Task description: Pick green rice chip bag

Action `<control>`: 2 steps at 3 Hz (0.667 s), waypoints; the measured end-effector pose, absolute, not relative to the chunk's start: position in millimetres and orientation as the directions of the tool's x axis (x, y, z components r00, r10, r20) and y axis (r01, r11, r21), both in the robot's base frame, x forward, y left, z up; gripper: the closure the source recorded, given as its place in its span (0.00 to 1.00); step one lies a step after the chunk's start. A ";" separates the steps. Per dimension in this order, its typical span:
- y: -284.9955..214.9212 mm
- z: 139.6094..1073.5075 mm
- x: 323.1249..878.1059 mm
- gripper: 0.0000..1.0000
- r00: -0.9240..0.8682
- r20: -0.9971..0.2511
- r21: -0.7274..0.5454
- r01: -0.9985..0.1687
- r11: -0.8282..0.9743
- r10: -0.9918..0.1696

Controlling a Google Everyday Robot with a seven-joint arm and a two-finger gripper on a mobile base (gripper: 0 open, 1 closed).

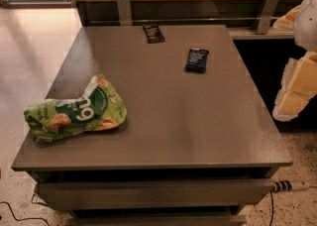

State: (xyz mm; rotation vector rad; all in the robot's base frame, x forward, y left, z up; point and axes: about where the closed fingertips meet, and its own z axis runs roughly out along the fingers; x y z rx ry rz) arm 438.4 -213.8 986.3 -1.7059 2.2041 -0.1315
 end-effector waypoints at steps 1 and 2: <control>-212.4 987.7 439.2 0.00 -0.210 -0.221 -0.285 -0.920 0.269 -0.952; -189.9 985.9 447.9 0.00 -0.164 -0.251 -0.273 -0.934 0.232 -0.954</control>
Offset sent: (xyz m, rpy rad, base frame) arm 0.0248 0.0616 -0.0086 0.0964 0.0294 0.1411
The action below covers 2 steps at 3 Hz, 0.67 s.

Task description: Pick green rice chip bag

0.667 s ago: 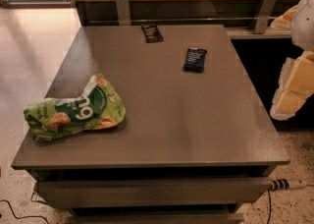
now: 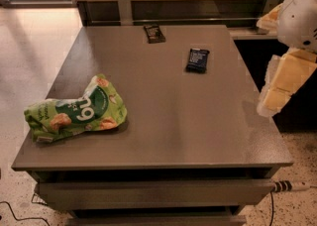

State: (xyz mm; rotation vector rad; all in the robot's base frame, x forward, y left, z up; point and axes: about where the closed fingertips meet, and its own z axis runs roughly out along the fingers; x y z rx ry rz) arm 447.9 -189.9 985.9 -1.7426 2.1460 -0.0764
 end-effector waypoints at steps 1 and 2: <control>-159.4 980.1 457.1 0.00 -0.113 -0.317 -0.251 -0.948 0.198 -0.942; -106.0 968.1 467.8 0.00 -0.029 -0.391 -0.217 -0.968 0.123 -0.920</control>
Offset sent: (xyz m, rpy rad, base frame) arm 0.0297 0.1202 -0.0283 0.2371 0.0585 0.2319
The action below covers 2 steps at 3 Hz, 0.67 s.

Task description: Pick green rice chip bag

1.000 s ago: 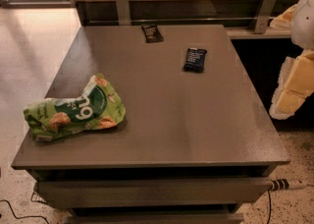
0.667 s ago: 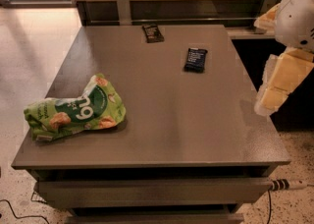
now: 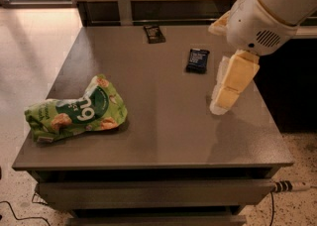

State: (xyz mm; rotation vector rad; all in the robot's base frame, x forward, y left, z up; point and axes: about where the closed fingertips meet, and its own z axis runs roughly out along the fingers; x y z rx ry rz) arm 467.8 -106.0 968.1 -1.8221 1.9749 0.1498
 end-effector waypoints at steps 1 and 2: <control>-60.5 949.2 471.3 0.00 0.020 -0.386 -0.187 -0.981 0.057 -0.922; -18.5 930.0 478.3 0.00 0.067 -0.388 -0.177 -0.984 0.003 -0.919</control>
Offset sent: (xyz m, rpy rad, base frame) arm 0.0215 0.1342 -0.0637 0.0012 0.0586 0.1819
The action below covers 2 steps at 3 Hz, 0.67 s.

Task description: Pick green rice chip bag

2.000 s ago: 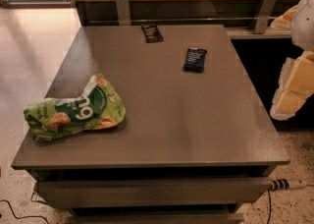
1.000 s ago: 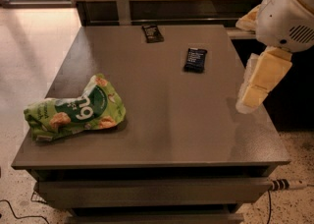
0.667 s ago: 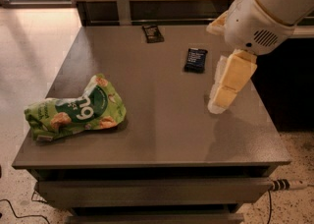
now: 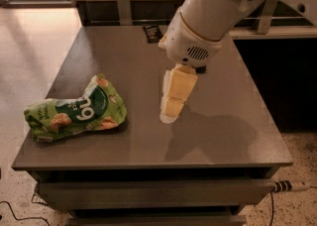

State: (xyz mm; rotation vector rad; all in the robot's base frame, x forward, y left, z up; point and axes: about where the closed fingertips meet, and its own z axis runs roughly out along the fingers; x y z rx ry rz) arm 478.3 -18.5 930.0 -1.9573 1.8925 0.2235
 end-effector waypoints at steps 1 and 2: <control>6.0 918.7 498.4 0.00 0.092 -0.431 -0.178 -0.984 -0.016 -0.898; 6.1 918.7 498.4 0.00 0.092 -0.431 -0.178 -0.984 -0.016 -0.898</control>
Offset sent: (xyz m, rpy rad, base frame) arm 0.0160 0.0210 -0.0084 0.0382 -0.0021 0.0245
